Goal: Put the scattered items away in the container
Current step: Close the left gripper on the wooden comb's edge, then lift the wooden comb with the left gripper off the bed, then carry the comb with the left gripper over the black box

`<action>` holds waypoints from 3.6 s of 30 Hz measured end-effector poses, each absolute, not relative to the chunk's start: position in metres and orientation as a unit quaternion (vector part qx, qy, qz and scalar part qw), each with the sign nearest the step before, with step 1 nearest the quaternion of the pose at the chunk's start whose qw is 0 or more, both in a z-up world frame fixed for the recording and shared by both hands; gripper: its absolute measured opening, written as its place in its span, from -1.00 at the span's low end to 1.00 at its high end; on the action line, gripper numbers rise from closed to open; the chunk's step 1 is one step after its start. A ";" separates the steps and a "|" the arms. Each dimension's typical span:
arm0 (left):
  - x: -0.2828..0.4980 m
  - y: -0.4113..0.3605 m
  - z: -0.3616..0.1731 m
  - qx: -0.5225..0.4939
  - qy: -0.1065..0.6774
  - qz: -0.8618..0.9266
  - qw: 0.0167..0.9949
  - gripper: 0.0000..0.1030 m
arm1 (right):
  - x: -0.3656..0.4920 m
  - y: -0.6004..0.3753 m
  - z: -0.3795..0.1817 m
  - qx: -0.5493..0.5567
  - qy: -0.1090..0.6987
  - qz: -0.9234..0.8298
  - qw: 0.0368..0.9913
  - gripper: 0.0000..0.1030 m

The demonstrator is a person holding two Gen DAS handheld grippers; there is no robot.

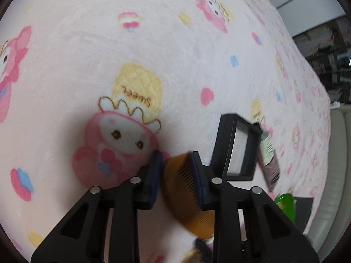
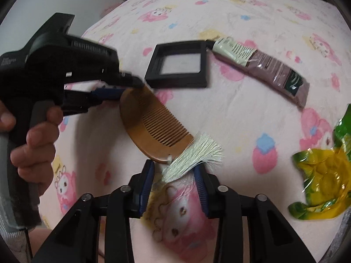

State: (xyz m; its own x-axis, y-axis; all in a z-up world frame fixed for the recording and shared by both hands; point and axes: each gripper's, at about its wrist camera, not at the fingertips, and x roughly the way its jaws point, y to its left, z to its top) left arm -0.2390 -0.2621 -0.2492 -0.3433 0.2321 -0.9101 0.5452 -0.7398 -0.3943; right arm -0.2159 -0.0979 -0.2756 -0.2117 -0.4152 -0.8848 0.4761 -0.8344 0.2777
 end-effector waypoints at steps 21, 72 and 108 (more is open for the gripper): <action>-0.185 -0.219 -0.219 0.597 0.271 -0.753 0.049 -0.54 | -0.259 -0.065 -0.269 0.575 -0.085 -0.771 0.260 -0.35; -0.250 -0.187 -0.273 0.643 0.255 -0.722 -0.004 -0.40 | -0.219 0.015 -0.262 0.584 -0.117 -0.753 0.280 -0.34; -0.184 -0.120 -0.123 0.556 0.273 -0.779 -0.101 -0.29 | -0.181 0.089 -0.124 0.480 -0.110 -0.830 0.262 -0.34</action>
State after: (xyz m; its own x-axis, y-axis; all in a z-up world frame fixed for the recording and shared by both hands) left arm -0.1844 -0.1200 -0.1229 -0.3614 0.4614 -0.8103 0.1459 -0.8303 -0.5378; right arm -0.1809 0.0885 -0.1243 -0.4009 -0.5406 -0.7396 0.3301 -0.8384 0.4338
